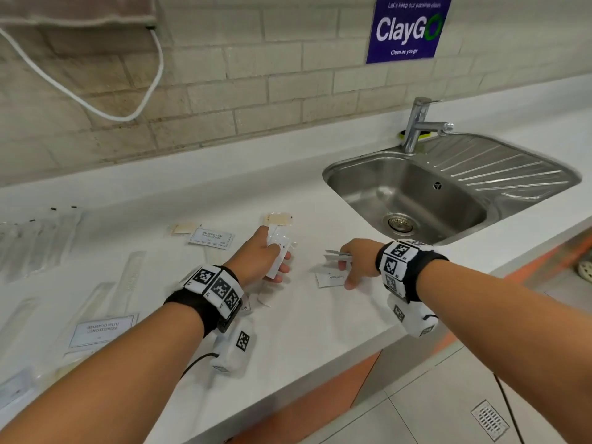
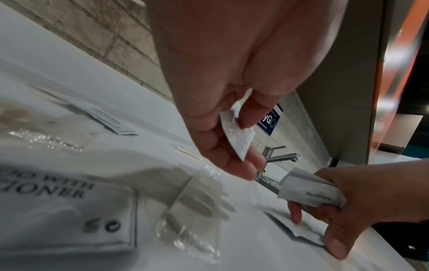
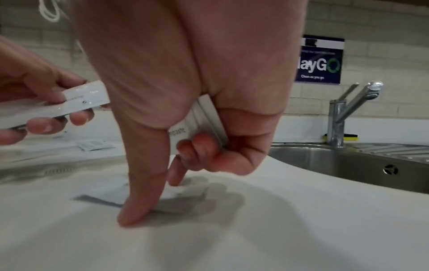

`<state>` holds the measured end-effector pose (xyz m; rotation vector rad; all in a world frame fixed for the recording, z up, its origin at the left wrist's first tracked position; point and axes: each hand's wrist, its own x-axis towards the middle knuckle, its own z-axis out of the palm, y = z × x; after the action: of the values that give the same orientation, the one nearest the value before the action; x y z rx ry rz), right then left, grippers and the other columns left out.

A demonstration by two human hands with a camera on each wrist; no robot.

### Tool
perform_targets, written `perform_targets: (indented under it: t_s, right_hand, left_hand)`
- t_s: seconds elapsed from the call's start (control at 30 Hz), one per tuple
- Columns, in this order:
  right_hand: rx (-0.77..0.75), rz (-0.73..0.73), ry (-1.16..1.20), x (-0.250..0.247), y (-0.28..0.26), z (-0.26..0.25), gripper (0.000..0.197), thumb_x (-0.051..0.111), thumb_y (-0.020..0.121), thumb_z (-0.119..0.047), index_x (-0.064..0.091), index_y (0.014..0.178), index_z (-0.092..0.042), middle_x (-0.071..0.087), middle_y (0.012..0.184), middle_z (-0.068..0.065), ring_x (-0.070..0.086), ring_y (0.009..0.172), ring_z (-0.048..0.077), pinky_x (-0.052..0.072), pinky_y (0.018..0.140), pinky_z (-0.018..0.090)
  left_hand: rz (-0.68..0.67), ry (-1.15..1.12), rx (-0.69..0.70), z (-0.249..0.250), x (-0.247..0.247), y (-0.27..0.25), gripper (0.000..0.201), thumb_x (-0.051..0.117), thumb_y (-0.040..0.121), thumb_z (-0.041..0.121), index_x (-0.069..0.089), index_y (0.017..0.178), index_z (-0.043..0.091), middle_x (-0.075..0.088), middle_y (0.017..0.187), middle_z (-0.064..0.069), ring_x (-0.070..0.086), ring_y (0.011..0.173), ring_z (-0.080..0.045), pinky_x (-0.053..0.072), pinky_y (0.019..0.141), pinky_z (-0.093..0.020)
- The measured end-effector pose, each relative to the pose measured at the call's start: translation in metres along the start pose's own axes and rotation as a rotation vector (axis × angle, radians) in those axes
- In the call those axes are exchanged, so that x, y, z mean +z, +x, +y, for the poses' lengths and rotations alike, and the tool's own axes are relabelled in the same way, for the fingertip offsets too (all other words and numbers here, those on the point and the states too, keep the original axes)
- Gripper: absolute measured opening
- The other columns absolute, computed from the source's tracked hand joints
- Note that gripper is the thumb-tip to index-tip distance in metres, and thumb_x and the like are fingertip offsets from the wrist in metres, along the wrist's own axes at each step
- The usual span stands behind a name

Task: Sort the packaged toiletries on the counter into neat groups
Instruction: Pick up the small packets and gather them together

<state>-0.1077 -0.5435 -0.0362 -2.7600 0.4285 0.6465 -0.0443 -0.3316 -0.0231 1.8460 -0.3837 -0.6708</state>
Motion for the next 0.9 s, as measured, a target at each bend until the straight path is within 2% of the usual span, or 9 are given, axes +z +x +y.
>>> perform_targets:
  t_s: [0.1, 0.2, 0.33, 0.47, 0.57, 0.63, 0.7, 0.77, 0.9]
  right_hand:
    - [-0.003, -0.006, 0.008, 0.001, 0.0, 0.006, 0.033, 0.082, 0.069, -0.024, 0.059, 0.092, -0.021, 0.056, 0.094, -0.003, 0.054, 0.087, 0.019, 0.043, 0.074, 0.027]
    - [-0.019, -0.028, -0.03, 0.003, 0.004, 0.006, 0.037, 0.082, 0.07, -0.026, 0.054, 0.093, -0.019, 0.057, 0.099, -0.001, 0.054, 0.088, 0.019, 0.043, 0.076, 0.027]
    - [-0.046, -0.052, -0.147, 0.003, 0.006, -0.003, 0.033, 0.079, 0.073, -0.029, 0.053, 0.088, -0.016, 0.058, 0.094, 0.001, 0.056, 0.085, 0.021, 0.047, 0.079, 0.03]
    - [-0.083, -0.025, -0.059, 0.0, 0.009, -0.011, 0.025, 0.077, 0.072, -0.022, 0.053, 0.077, -0.02, 0.057, 0.085, -0.001, 0.054, 0.081, 0.021, 0.043, 0.071, 0.027]
    - [-0.134, 0.041, 0.061, -0.006, 0.011, -0.018, 0.017, 0.075, 0.076, -0.022, 0.06, 0.083, -0.016, 0.058, 0.085, 0.001, 0.054, 0.081, 0.022, 0.04, 0.063, 0.026]
    - [-0.162, 0.065, 0.116, -0.01, 0.012, -0.027, 0.023, 0.071, 0.081, -0.024, 0.053, 0.07, -0.015, 0.055, 0.076, 0.001, 0.051, 0.074, 0.021, 0.034, 0.056, 0.023]
    - [-0.183, 0.077, 0.174, -0.015, 0.015, -0.035, 0.034, 0.067, 0.085, -0.025, 0.044, 0.062, -0.017, 0.05, 0.064, -0.001, 0.047, 0.061, 0.016, 0.032, 0.056, 0.024]
    - [-0.196, 0.066, 0.242, -0.022, 0.017, -0.042, 0.033, 0.064, 0.087, -0.025, 0.045, 0.061, -0.016, 0.05, 0.058, 0.0, 0.044, 0.053, 0.014, 0.033, 0.056, 0.025]
    - [-0.239, 0.049, 0.346, -0.035, 0.019, -0.059, 0.027, 0.06, 0.088, -0.021, 0.05, 0.063, -0.014, 0.052, 0.055, 0.002, 0.042, 0.05, 0.016, 0.034, 0.053, 0.023]
  left_hand:
    - [0.018, -0.003, -0.002, 0.0, 0.006, -0.004, 0.034, 0.033, 0.095, 0.006, 0.041, 0.127, 0.015, 0.06, 0.1, -0.011, 0.061, 0.077, -0.022, 0.053, 0.062, -0.032]
    - [0.024, -0.01, -0.006, 0.0, 0.006, -0.007, 0.033, 0.033, 0.094, 0.006, 0.041, 0.125, 0.015, 0.06, 0.103, -0.014, 0.062, 0.078, -0.023, 0.053, 0.065, -0.035]
    - [0.047, -0.008, -0.012, -0.002, 0.002, -0.012, 0.032, 0.033, 0.094, 0.006, 0.042, 0.124, 0.013, 0.062, 0.108, -0.017, 0.063, 0.079, -0.025, 0.055, 0.068, -0.037]
    - [0.067, -0.024, -0.027, -0.005, -0.005, -0.014, 0.031, 0.033, 0.094, 0.005, 0.042, 0.123, 0.011, 0.062, 0.109, -0.018, 0.063, 0.082, -0.026, 0.055, 0.068, -0.04]
    - [0.066, -0.004, -0.036, -0.008, -0.011, -0.017, 0.029, 0.033, 0.095, 0.006, 0.042, 0.122, 0.012, 0.06, 0.112, -0.018, 0.063, 0.085, -0.026, 0.058, 0.072, -0.046]
    - [0.077, -0.001, -0.039, -0.011, -0.015, -0.017, 0.029, 0.033, 0.095, 0.006, 0.041, 0.122, 0.013, 0.06, 0.113, -0.018, 0.063, 0.086, -0.026, 0.058, 0.073, -0.047]
    - [0.085, -0.008, -0.043, -0.012, -0.02, -0.017, 0.028, 0.032, 0.096, 0.006, 0.042, 0.121, 0.013, 0.059, 0.111, -0.017, 0.063, 0.086, -0.027, 0.058, 0.073, -0.046]
    - [0.091, -0.005, -0.045, -0.013, -0.025, -0.016, 0.027, 0.033, 0.096, 0.006, 0.043, 0.12, 0.013, 0.059, 0.108, -0.016, 0.062, 0.086, -0.027, 0.057, 0.072, -0.046]
    - [0.115, -0.004, -0.055, -0.014, -0.038, -0.016, 0.025, 0.033, 0.097, 0.007, 0.044, 0.118, 0.014, 0.06, 0.103, -0.013, 0.062, 0.084, -0.026, 0.057, 0.075, -0.048]
